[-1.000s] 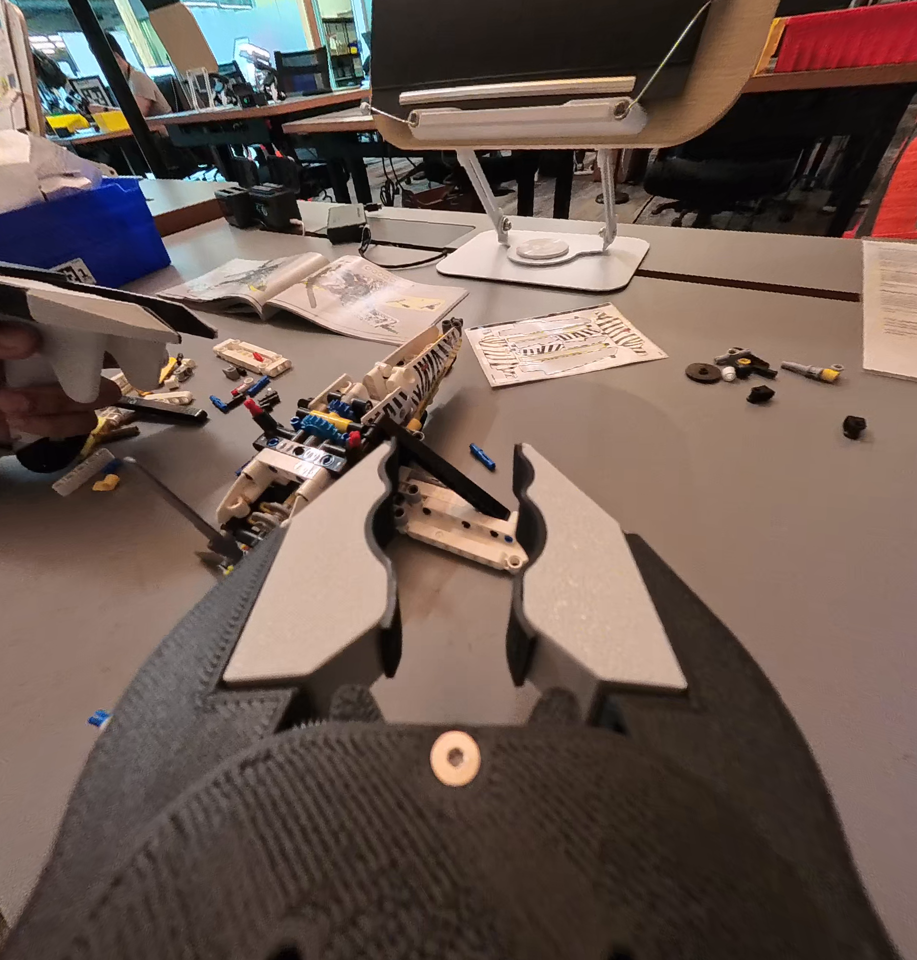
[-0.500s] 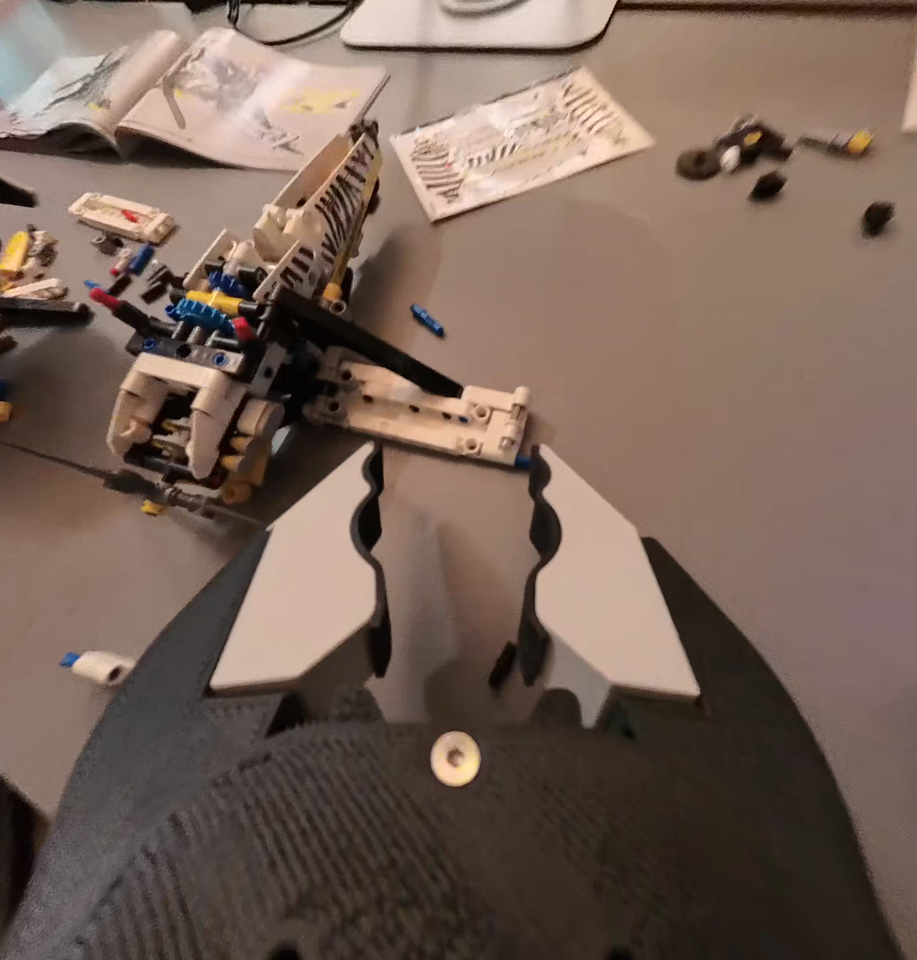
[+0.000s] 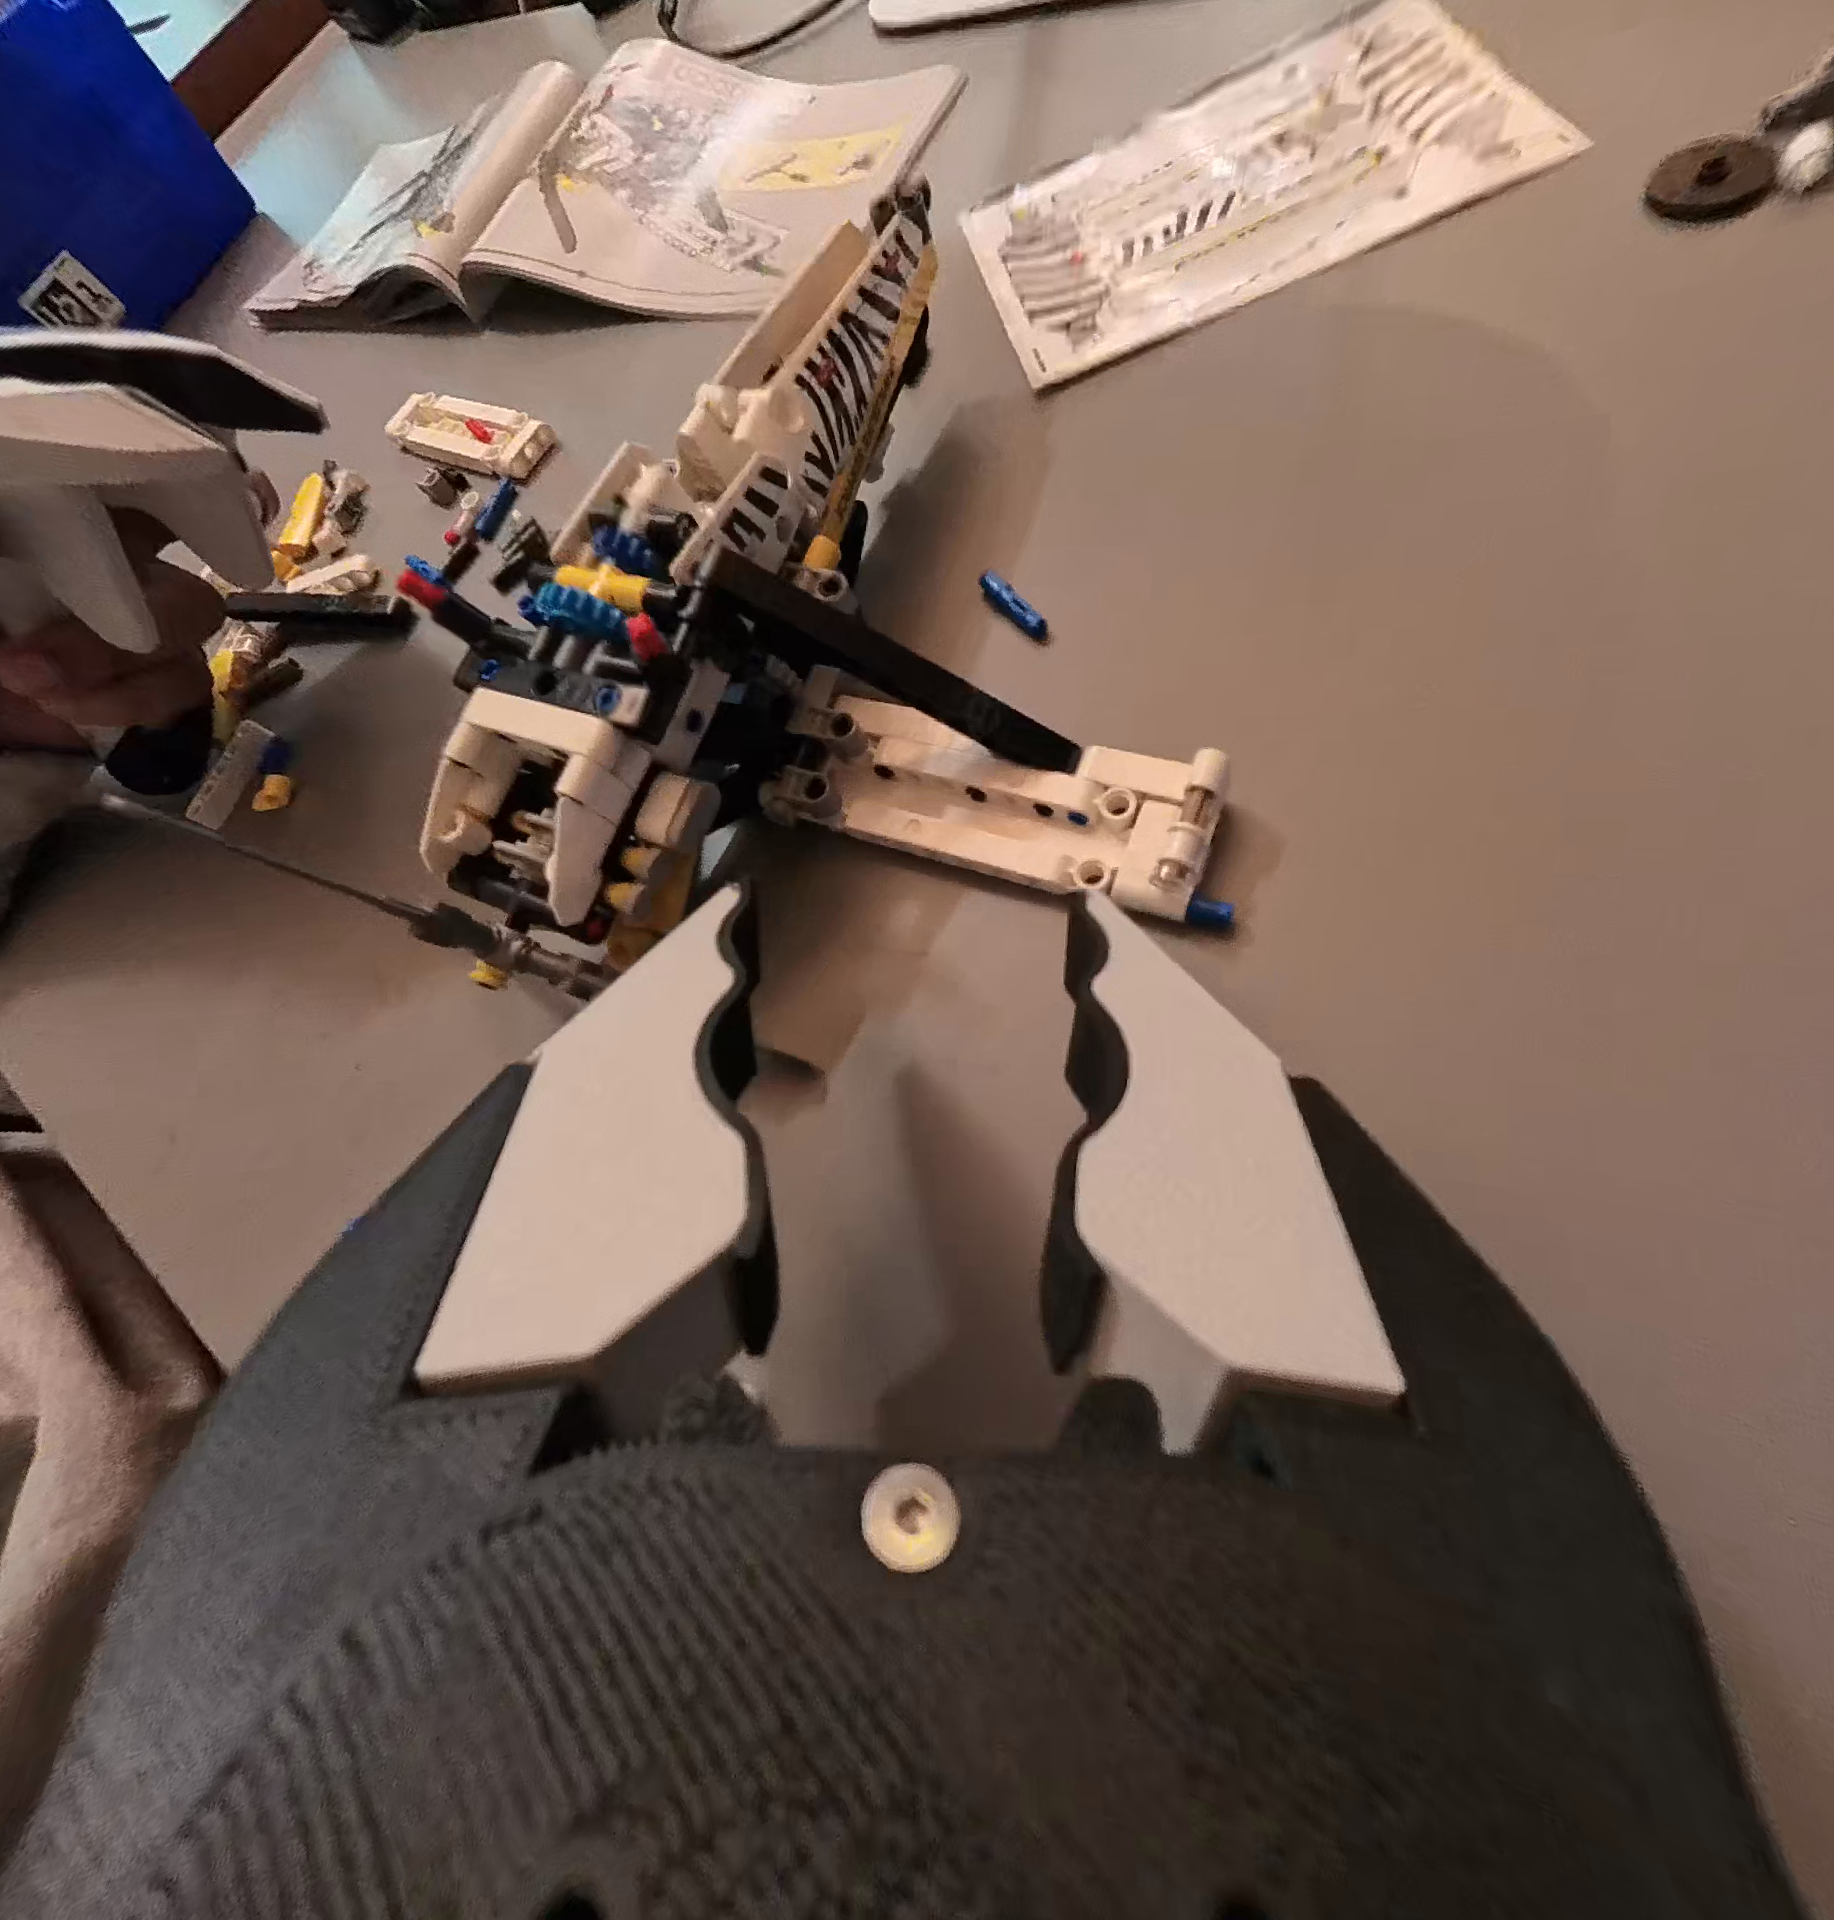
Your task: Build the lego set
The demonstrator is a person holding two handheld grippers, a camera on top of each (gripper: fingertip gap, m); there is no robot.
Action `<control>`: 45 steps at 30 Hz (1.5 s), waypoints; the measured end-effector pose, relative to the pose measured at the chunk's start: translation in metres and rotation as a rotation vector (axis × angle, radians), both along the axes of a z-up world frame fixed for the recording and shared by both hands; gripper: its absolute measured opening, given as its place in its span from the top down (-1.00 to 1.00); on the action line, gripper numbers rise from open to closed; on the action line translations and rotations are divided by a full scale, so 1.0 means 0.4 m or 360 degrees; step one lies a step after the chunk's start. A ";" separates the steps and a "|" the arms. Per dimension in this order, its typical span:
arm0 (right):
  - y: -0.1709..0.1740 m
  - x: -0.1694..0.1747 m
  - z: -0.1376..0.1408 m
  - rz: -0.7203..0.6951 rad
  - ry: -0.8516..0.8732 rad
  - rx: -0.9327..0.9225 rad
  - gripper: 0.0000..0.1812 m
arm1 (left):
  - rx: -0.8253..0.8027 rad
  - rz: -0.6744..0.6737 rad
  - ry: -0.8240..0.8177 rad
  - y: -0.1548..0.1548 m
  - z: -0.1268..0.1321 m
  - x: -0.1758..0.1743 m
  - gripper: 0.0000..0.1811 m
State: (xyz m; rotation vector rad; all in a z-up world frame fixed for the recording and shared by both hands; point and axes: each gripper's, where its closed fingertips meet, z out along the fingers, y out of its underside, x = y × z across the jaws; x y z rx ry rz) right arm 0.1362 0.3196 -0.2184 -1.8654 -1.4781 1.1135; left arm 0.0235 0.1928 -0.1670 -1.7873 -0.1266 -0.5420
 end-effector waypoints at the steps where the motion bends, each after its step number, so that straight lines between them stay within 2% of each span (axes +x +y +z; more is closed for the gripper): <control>1: 0.004 -0.003 0.013 -0.0012 0.0039 0.0035 0.36 | -0.0002 -0.0001 0.0003 0.000 -0.001 0.001 0.76; 3: 0.006 -0.013 0.043 -0.0018 0.0135 0.0080 0.36 | -0.0004 -0.0003 0.0008 0.001 -0.002 0.002 0.76; 6: -0.033 -0.038 0.069 0.0097 0.0216 0.0048 0.33 | -0.0003 -0.0002 0.0014 0.001 -0.002 0.003 0.76; 9: -0.090 -0.052 0.049 0.0253 0.0132 0.0007 0.30 | 0.0001 0.0007 0.0026 0.001 -0.002 0.001 0.77; 12: -0.110 -0.052 0.024 0.0283 0.0037 0.0004 0.32 | 0.0010 0.0018 0.0021 0.001 0.001 -0.002 0.77; 15: -0.151 -0.055 0.037 0.0373 0.0076 -0.0102 0.61 | 0.0016 0.0029 0.0005 0.000 0.004 -0.006 0.77; 22: -0.254 -0.090 0.020 0.0499 -0.0020 -0.0149 0.56 | 0.0058 0.0163 0.0032 -0.003 0.018 -0.046 0.77; 26: -0.334 -0.131 0.006 0.0593 -0.0040 -0.0151 0.47 | 0.0221 0.0504 0.0299 -0.028 0.071 -0.128 0.76; 28: -0.364 -0.145 0.006 0.0632 -0.0035 -0.0120 0.40 | 0.0319 0.0609 0.0394 -0.043 0.102 -0.143 0.77; 32: -0.397 -0.139 0.022 0.0709 -0.0053 -0.0083 0.41 | 0.0486 0.0537 0.0570 -0.057 0.144 -0.091 0.86; 35: -0.392 -0.125 0.075 0.0708 0.0038 -0.0080 0.42 | 0.0502 0.0475 0.0717 -0.048 0.135 -0.047 0.86; 39: -0.300 -0.108 0.137 0.0499 0.0191 0.0000 0.47 | 0.0425 0.0399 0.0624 -0.034 0.113 -0.029 0.79; 42: -0.214 -0.087 0.135 0.0306 0.0213 -0.0032 0.48 | 0.0438 0.0415 0.0555 -0.038 0.119 -0.041 0.79; 45: -0.178 -0.077 0.096 0.0231 0.0158 -0.0190 0.42 | 0.0431 0.0408 0.0518 -0.037 0.117 -0.043 0.79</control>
